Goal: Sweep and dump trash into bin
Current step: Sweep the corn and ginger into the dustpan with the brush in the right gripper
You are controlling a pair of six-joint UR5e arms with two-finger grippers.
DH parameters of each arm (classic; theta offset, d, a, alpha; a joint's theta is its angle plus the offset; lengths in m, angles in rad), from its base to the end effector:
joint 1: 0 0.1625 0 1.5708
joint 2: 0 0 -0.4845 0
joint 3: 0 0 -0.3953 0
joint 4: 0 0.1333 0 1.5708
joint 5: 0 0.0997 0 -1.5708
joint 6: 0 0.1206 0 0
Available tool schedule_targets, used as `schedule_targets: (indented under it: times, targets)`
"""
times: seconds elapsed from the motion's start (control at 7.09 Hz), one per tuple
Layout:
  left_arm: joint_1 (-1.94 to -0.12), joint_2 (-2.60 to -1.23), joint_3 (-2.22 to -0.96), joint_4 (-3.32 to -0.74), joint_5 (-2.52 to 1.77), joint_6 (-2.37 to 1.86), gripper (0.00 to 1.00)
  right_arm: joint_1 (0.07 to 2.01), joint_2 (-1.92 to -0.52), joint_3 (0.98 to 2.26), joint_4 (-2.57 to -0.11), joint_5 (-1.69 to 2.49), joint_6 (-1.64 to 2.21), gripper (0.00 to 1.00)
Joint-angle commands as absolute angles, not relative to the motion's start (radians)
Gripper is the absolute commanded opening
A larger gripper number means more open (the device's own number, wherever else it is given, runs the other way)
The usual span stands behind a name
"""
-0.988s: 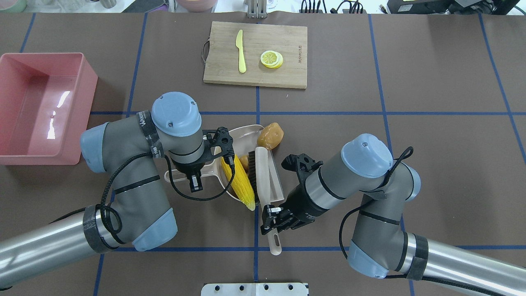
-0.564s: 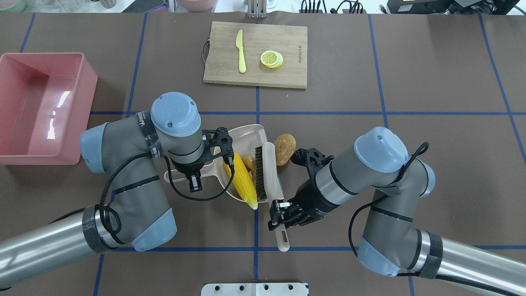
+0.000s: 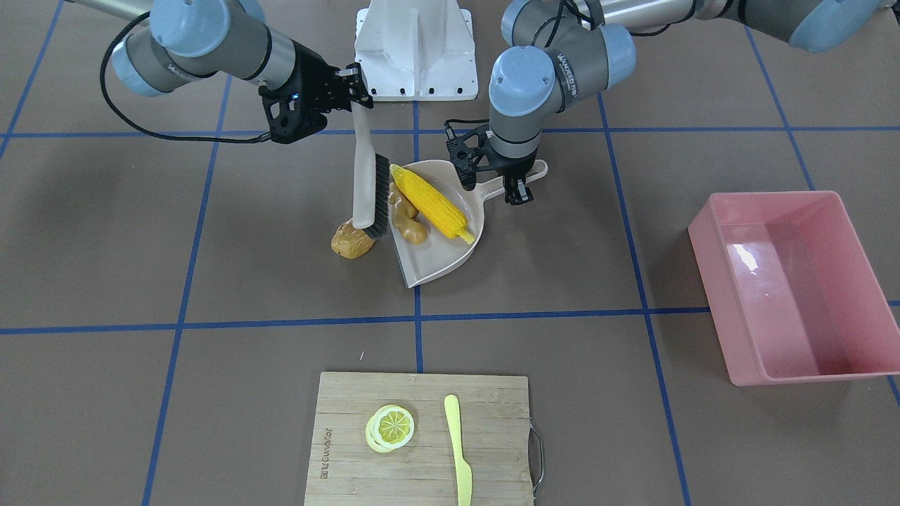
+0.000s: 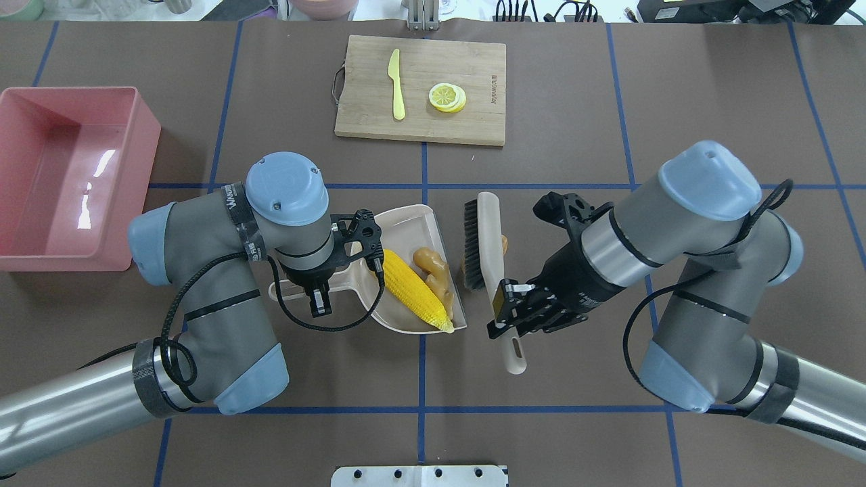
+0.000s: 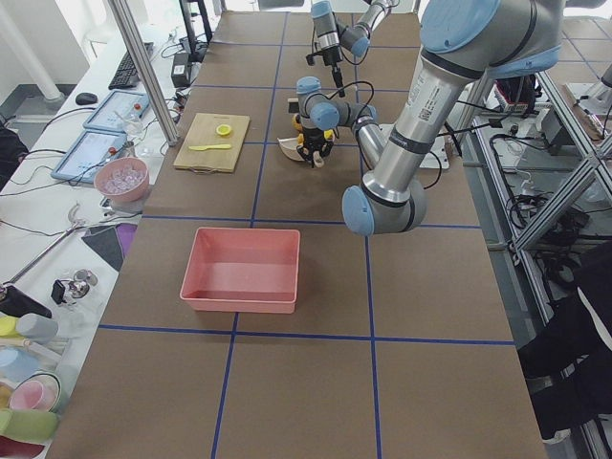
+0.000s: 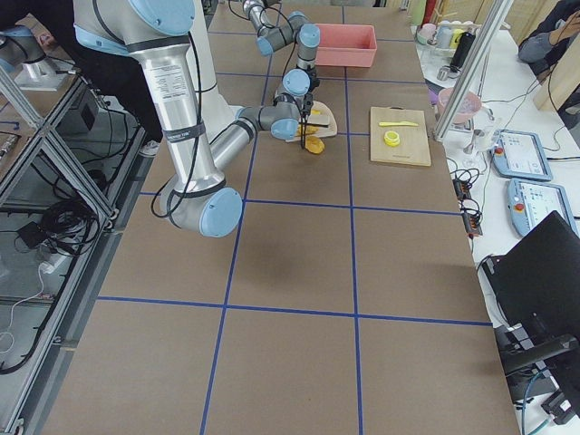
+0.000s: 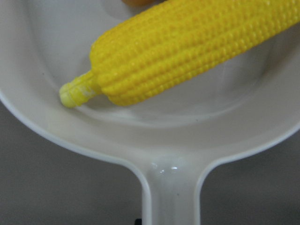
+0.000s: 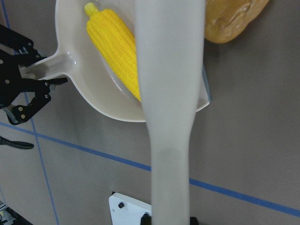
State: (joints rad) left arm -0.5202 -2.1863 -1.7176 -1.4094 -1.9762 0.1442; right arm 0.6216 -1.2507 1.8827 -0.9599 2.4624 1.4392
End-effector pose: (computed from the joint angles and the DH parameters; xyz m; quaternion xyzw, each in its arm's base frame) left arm 0.5739 -0.4276 0.3201 0.1764 0.2998 0.5756 0.7401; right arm -0.4446 -0.3671 0.3189 -0.1328 -0.6174 -0.0656 0.7726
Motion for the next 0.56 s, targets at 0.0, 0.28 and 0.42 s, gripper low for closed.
schedule_targets:
  times: [0.0,0.28,0.42]
  targets:
    - [-0.522,-2.186,-1.723,-1.408,-1.976,0.146,0.0,0.71,-1.345,1.879,-0.962,2.525,1.303,0.0]
    - [-0.522,-2.181,-1.732,-1.408,-1.976,0.146,0.0,0.704,-1.405,1.85,-0.956,2.508,1.286,0.0]
    - [-0.522,-2.18,-1.733,-1.408,-1.977,0.144,0.0,0.69,-1.404,1.83,-0.956,2.508,1.302,0.0]
